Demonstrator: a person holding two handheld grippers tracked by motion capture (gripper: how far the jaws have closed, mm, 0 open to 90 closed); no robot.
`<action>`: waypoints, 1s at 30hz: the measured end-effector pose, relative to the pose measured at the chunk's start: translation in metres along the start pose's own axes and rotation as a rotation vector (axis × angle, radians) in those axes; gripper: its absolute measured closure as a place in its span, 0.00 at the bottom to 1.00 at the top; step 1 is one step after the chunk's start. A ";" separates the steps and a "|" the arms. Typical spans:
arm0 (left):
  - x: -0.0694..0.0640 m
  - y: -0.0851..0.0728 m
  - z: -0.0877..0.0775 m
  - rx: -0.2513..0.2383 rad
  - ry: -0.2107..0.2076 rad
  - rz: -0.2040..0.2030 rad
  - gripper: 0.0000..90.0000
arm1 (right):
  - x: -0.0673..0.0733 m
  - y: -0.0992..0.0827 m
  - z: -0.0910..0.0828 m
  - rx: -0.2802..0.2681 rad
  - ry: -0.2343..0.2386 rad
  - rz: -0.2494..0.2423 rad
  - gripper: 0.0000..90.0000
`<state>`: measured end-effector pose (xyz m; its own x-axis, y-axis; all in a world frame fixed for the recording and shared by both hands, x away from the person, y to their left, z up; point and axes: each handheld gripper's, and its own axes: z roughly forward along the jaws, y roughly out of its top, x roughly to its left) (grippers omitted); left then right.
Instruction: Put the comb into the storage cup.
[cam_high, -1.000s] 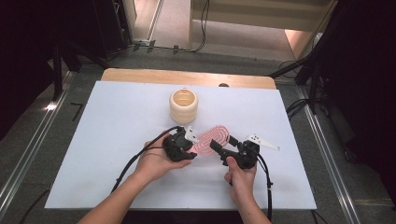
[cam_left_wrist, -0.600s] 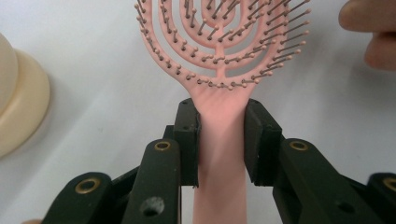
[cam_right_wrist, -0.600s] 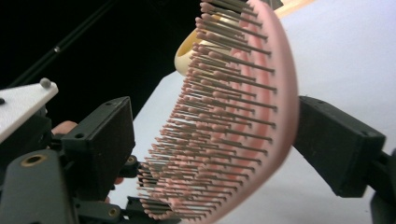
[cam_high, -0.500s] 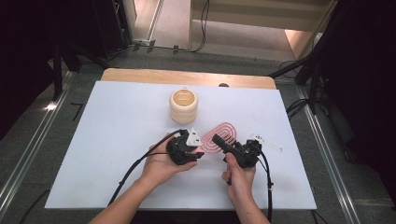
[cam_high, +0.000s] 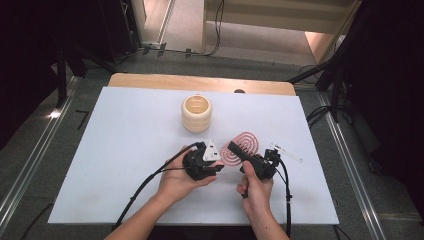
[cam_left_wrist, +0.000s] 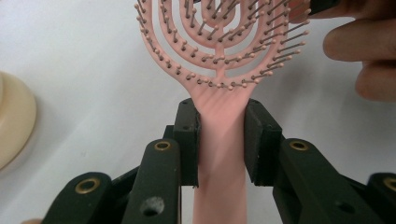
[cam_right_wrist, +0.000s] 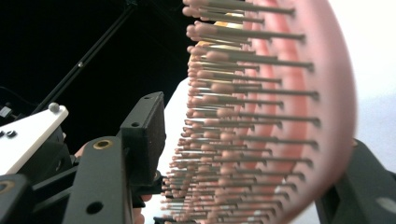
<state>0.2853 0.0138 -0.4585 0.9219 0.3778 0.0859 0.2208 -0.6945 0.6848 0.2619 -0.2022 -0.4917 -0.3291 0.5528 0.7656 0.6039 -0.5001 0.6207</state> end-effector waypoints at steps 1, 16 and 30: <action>0.000 0.000 0.000 0.000 0.000 0.000 0.79 | 0.000 0.000 0.000 -0.001 -0.001 0.007 0.46; -0.002 -0.001 0.004 -0.025 -0.017 -0.010 0.78 | -0.011 -0.001 -0.002 -0.005 0.079 0.060 0.66; 0.005 -0.011 -0.010 -0.157 -0.059 -0.096 0.18 | -0.004 0.003 -0.006 -0.030 0.092 -0.059 0.66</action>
<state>0.2840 0.0295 -0.4589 0.9169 0.3984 -0.0249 0.2608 -0.5507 0.7929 0.2602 -0.2097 -0.4919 -0.4293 0.5190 0.7392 0.5603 -0.4888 0.6687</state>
